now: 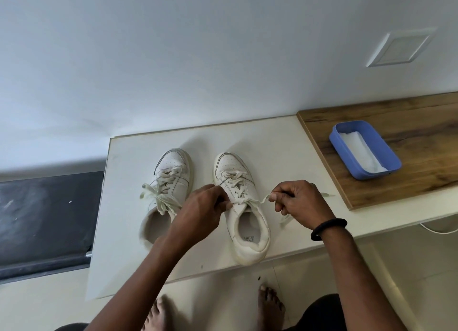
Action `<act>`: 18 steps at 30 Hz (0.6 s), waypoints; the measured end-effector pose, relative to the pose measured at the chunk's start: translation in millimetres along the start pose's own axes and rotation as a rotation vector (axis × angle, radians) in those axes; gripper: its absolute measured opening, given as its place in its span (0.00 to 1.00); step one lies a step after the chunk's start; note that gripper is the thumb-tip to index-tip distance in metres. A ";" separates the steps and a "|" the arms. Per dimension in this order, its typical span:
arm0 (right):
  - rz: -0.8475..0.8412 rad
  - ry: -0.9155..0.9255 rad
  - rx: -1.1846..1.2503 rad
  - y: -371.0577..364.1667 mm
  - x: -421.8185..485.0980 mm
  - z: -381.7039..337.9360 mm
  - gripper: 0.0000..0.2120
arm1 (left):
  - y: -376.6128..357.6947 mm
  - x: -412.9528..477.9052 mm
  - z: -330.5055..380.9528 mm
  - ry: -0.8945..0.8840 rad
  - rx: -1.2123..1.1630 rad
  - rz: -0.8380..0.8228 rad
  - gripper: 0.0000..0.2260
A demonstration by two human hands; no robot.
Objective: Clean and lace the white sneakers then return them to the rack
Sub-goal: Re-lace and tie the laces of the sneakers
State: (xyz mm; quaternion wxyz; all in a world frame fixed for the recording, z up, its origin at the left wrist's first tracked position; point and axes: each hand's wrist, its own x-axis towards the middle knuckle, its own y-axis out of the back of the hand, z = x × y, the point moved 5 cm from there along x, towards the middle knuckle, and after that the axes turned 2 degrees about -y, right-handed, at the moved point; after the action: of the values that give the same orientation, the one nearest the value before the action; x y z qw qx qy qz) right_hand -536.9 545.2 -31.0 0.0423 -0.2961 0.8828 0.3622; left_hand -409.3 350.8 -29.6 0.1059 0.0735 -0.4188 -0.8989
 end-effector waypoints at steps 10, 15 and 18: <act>-0.010 -0.032 -0.080 9.9 -0.9 11.2 0.12 | 10.3 -9.0 3.1 -0.088 0.362 0.079 0.05; -0.067 -0.023 0.017 26.3 -6.3 0.8 0.11 | 31.6 -15.5 4.4 -0.033 0.427 0.067 0.07; -0.188 -0.007 0.051 35.6 -12.3 -1.0 0.12 | 51.2 -14.2 9.6 -0.014 0.357 0.040 0.08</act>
State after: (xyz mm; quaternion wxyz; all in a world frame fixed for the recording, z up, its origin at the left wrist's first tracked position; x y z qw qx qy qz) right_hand -546.4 570.6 -4.8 0.0868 -0.3753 0.8599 0.3350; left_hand -391.1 329.4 16.5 0.1060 0.0766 -0.5738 -0.8085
